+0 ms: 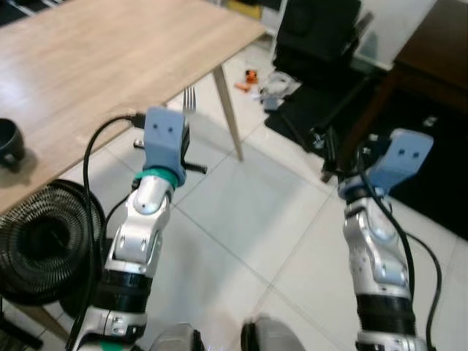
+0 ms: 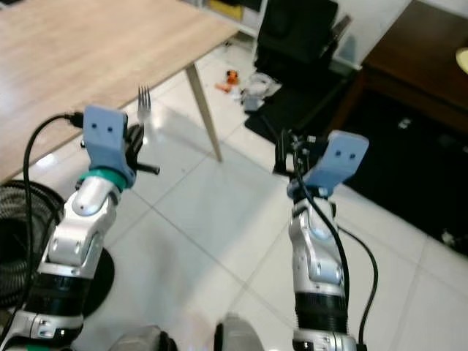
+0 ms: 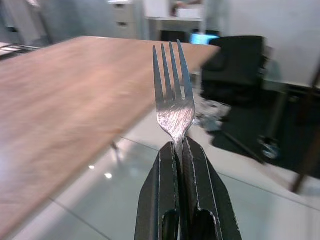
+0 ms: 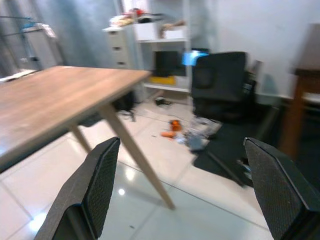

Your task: Setting the table

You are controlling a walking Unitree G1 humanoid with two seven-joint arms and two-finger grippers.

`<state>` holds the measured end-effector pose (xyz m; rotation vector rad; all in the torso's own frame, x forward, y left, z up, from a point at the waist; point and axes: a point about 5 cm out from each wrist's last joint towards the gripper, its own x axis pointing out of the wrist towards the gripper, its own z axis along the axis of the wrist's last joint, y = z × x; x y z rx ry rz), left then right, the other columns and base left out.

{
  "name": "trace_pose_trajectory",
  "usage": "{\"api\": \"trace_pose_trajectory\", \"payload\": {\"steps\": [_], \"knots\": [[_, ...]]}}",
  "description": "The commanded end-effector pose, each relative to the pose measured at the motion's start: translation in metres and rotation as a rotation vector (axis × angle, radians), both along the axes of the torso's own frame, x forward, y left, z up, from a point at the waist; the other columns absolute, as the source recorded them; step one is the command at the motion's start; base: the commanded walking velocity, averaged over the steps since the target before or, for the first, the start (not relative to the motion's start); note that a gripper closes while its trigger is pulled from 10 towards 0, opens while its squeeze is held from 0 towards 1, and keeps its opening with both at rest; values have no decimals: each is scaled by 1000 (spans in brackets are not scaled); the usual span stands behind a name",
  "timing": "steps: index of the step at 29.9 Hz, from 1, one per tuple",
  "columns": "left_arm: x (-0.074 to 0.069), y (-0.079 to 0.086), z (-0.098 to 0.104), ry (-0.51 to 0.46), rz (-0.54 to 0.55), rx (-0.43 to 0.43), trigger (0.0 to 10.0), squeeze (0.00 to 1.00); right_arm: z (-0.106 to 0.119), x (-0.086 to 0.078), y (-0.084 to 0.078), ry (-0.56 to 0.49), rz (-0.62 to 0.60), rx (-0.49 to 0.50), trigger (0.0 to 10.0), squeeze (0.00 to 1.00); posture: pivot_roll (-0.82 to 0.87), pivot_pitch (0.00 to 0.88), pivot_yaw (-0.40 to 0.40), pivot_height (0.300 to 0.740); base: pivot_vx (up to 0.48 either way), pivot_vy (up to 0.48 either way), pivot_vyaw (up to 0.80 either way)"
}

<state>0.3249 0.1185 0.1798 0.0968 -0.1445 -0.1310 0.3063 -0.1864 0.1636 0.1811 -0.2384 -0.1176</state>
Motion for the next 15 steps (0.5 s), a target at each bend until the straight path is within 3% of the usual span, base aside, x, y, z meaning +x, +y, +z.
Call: {"api": "trace_pose_trajectory", "payload": {"steps": [1,14,15], "knots": [[0,6,-3,10,20,9,10000,0,-2,0,2,8,3,5,10000,0,22,20,38,740,454,0,800],[0,6,-2,8,19,10,10000,0,-1,1,0,3,9,11,10000,0,25,26,41,740,435,0,800],[0,6,-2,10,19,15,10000,0,-1,0,-1,1,6,22,10000,0,25,26,41,740,311,0,0]]}}
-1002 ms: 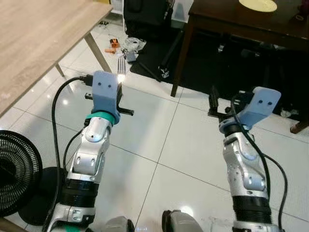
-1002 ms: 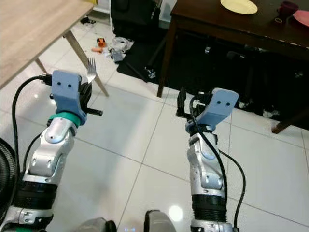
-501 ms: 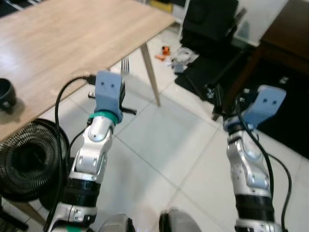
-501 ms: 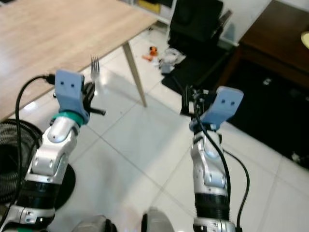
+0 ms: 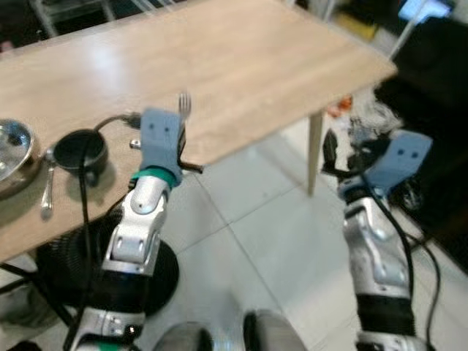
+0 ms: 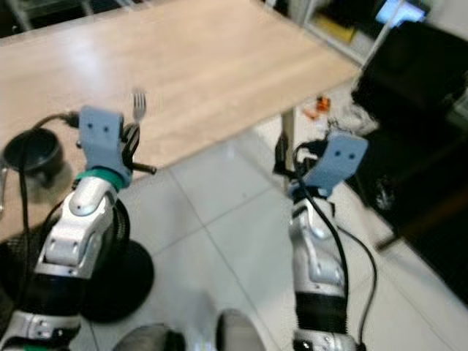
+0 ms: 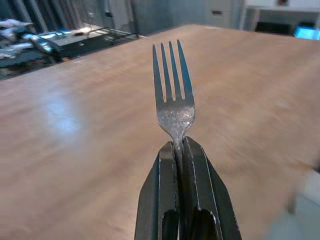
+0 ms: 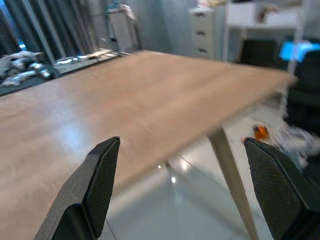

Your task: Setting the table

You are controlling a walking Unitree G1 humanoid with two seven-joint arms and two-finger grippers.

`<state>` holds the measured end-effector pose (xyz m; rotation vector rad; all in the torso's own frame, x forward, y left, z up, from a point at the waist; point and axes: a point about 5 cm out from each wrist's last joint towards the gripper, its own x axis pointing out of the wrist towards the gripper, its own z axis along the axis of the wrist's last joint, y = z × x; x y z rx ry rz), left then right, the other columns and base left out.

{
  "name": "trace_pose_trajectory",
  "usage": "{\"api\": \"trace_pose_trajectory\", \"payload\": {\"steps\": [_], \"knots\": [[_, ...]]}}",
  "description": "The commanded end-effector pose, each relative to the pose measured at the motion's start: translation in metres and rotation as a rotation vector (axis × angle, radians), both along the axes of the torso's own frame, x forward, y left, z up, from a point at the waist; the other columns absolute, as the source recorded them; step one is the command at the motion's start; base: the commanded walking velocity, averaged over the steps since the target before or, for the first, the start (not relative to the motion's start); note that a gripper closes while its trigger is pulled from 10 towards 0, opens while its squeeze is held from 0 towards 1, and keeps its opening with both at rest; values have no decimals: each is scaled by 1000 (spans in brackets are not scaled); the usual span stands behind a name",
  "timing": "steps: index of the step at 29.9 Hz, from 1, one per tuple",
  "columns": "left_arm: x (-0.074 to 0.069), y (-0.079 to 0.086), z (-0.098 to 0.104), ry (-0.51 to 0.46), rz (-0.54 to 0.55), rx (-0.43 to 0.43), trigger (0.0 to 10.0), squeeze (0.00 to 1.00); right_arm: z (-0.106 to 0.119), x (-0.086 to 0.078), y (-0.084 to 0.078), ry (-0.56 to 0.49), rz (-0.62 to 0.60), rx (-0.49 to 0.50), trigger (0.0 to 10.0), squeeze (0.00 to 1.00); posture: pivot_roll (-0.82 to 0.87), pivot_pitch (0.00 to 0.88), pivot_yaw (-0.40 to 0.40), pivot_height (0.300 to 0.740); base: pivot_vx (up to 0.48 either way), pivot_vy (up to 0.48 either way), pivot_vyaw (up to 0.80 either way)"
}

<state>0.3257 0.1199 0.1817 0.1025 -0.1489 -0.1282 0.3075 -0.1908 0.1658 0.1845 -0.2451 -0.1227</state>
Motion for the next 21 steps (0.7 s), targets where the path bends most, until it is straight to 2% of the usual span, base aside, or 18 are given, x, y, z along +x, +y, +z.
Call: {"api": "trace_pose_trajectory", "payload": {"steps": [1,7,21], "knots": [[-1,5,-4,15,16,13,10000,0,-3,-1,3,6,9,27,10000,0,25,26,41,740,311,0,0],[-1,3,-4,13,14,23,10000,0,1,-1,0,-18,27,81,10000,0,21,28,43,740,0,0,0],[0,5,-5,24,44,12,10000,0,3,-1,2,-27,39,51,10000,0,22,32,39,740,0,0,0]]}}
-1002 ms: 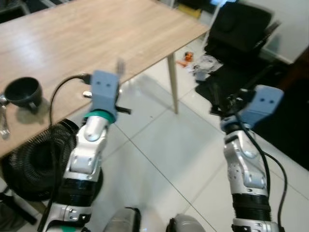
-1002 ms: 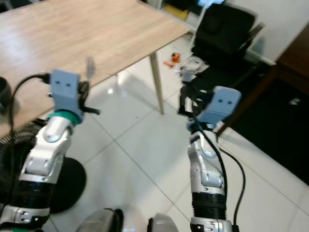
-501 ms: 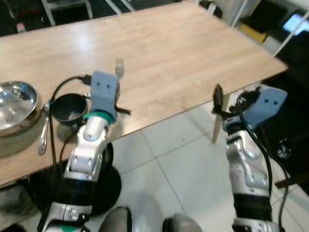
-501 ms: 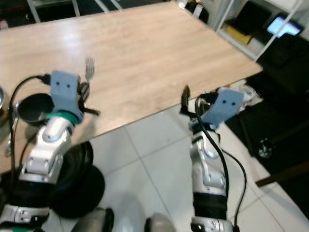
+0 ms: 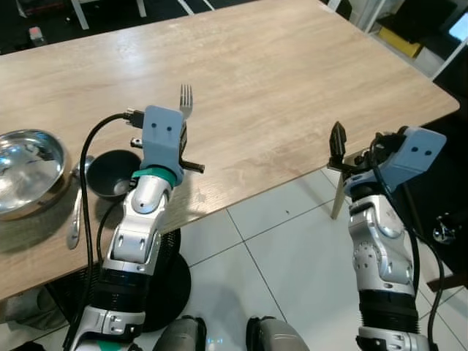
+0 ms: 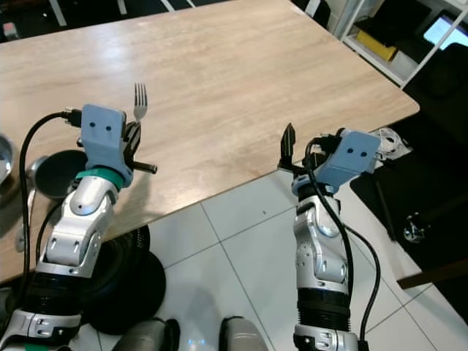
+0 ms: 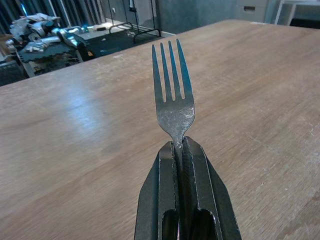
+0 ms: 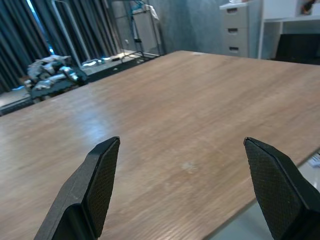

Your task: Setting the table

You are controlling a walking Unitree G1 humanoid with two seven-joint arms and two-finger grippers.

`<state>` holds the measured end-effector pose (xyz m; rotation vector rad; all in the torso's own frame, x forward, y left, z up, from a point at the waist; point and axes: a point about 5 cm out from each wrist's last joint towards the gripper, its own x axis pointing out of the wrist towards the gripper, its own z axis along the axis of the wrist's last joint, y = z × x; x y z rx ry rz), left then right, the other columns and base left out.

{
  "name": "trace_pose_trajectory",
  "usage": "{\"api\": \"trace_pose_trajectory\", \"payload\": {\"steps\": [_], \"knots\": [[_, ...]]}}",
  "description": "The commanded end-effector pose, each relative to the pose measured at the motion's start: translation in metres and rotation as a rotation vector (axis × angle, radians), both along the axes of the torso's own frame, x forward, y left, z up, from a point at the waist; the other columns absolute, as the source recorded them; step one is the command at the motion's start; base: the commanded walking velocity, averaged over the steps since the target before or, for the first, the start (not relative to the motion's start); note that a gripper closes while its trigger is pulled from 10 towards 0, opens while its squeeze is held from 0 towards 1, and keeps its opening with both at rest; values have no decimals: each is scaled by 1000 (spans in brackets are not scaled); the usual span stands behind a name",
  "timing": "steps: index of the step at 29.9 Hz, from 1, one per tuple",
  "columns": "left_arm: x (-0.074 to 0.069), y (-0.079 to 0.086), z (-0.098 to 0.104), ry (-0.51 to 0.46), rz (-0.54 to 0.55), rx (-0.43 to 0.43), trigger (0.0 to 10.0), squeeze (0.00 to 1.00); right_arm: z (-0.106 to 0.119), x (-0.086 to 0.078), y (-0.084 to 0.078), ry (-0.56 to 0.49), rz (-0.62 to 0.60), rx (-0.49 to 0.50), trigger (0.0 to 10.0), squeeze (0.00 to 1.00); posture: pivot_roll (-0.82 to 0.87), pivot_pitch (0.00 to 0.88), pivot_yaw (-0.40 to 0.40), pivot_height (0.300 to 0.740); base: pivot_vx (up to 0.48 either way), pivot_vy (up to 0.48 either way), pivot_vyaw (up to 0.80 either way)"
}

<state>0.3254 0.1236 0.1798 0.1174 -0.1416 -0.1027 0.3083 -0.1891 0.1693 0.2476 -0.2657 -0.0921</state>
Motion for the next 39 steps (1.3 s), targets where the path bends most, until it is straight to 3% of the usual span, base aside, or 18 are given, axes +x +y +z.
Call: {"api": "trace_pose_trajectory", "payload": {"steps": [1,12,17,20,23,30,39], "knots": [[1,2,-3,21,23,-5,10000,0,0,-2,1,-1,7,-13,10000,0,22,32,39,740,0,0,0],[18,8,0,50,104,-15,10000,0,2,-1,3,-6,21,-20,10000,0,22,41,32,740,0,0,0],[40,6,8,114,179,-126,10000,0,3,-2,6,-9,27,-23,10000,0,18,50,36,740,0,0,0],[43,0,6,158,173,-137,10000,0,3,-2,6,-8,26,-23,10000,0,16,54,38,740,0,0,0],[38,-17,-3,222,104,-157,10000,0,2,-4,6,-6,25,-24,10000,0,7,60,48,740,0,0,0],[19,-35,-8,232,39,-126,10000,0,-2,-6,6,5,20,-21,10000,0,13,64,51,740,0,0,0],[11,-21,-26,298,122,-78,10000,0,-3,-5,10,9,31,-18,10000,0,29,57,52,740,0,0,0]]}}
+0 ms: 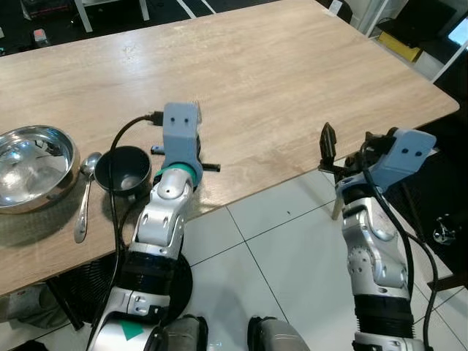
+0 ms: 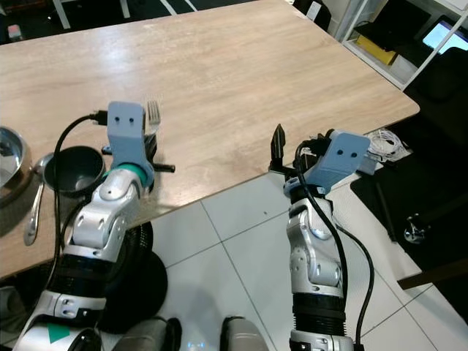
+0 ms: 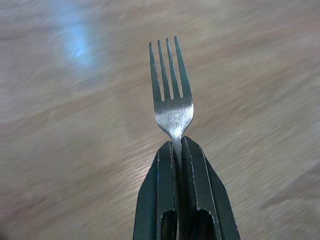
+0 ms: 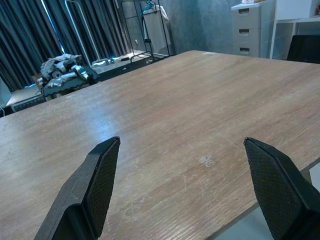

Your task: Setting the table

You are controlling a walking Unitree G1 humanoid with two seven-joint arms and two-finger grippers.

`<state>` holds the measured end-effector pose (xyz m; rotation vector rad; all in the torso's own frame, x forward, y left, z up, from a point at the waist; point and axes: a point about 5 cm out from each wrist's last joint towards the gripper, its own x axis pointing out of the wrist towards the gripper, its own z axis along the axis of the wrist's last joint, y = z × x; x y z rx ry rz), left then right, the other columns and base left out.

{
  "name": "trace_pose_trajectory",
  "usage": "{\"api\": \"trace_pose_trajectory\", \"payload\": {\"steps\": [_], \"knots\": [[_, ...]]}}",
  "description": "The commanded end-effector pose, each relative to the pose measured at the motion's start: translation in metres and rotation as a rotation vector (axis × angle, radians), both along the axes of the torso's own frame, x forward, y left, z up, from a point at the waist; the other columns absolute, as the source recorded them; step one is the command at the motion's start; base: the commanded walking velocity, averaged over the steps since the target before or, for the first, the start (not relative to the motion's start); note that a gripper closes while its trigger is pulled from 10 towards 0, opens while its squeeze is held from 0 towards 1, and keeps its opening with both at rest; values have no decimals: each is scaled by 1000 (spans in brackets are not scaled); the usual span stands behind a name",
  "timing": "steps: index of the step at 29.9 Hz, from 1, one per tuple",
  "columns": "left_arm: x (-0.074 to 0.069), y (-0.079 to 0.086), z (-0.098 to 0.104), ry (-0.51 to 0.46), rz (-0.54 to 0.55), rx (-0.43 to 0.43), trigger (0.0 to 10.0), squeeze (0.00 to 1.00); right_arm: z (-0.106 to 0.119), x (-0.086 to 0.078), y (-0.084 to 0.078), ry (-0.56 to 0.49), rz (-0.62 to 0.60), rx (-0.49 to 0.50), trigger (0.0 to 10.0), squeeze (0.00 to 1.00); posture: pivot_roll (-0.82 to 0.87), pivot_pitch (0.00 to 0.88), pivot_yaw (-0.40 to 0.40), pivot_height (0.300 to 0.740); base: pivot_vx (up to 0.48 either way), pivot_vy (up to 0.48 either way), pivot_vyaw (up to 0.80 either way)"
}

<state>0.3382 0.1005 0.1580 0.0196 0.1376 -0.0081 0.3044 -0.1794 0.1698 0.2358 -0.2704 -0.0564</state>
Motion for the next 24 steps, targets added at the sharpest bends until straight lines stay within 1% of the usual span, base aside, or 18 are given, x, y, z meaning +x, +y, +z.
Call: {"api": "trace_pose_trajectory", "payload": {"steps": [1,2,3,4,9,10,12,16,19,20,24], "knots": [[-2,4,-8,40,23,14,10000,0,-3,-1,1,17,0,-1,10000,0,29,56,52,740,0,0,0],[-2,4,-8,40,23,14,10000,0,-3,-1,1,17,0,-1,10000,0,29,56,52,740,0,0,0],[-2,6,-12,56,27,7,10000,55,-3,0,1,17,1,-1,10000,0,29,56,52,740,0,0,0],[-2,6,-14,74,28,-2,10000,71,-3,0,1,17,1,-2,10000,0,29,56,52,740,0,0,0],[-3,6,-16,92,27,-15,10000,86,-2,0,0,16,0,-3,10000,0,29,56,52,740,0,0,0],[-4,6,-16,98,23,-20,10000,831,-2,0,0,16,0,-4,10000,0,23,50,51,740,0,0,0],[-5,4,-16,103,17,-24,10000,1000,-3,0,-1,17,-1,-5,10000,0,23,46,49,740,0,0,0],[-5,3,-16,103,13,-26,10000,1000,-3,0,0,17,0,-6,10000,0,23,45,49,740,0,0,0],[-5,2,-11,69,10,-12,10000,1000,-2,1,-1,15,1,-8,10000,0,24,41,45,740,0,0,0],[-3,1,-3,4,-4,19,10000,533,-1,1,-1,13,1,-9,10000,0,23,38,44,740,0,0,0],[-3,1,-1,-13,-8,27,10000,533,-1,1,-1,13,1,-10,10000,0,23,38,44,740,0,0,0]]}}
